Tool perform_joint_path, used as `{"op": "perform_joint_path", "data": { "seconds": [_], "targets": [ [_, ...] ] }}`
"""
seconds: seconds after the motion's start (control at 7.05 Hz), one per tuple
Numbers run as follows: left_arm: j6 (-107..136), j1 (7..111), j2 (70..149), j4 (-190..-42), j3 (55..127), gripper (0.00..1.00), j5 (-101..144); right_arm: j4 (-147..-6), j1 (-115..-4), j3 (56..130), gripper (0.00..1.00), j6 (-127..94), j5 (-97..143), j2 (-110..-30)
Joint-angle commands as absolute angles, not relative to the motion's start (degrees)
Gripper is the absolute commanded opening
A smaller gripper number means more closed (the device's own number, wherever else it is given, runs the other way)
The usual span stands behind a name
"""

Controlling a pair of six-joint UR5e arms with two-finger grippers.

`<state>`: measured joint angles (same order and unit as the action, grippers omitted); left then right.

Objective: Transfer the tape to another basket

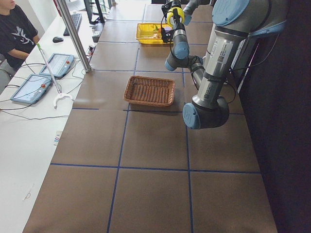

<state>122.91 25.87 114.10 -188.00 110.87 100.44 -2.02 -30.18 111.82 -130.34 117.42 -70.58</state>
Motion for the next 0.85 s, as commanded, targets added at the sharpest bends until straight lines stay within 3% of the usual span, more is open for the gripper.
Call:
{"op": "perform_joint_path", "data": {
  "seconds": [0.0, 0.71],
  "targets": [
    [122.61, 25.23, 114.95, -187.74, 110.92, 1.00, 100.28, -2.02, -29.10, 111.80, 0.00, -130.34, 117.42, -70.58],
    [121.65, 23.04, 115.75, -187.56, 110.48, 0.96, 98.71, -2.11, -27.16, 111.80, 0.00, -130.08, 117.33, -70.14]
  ]
}}
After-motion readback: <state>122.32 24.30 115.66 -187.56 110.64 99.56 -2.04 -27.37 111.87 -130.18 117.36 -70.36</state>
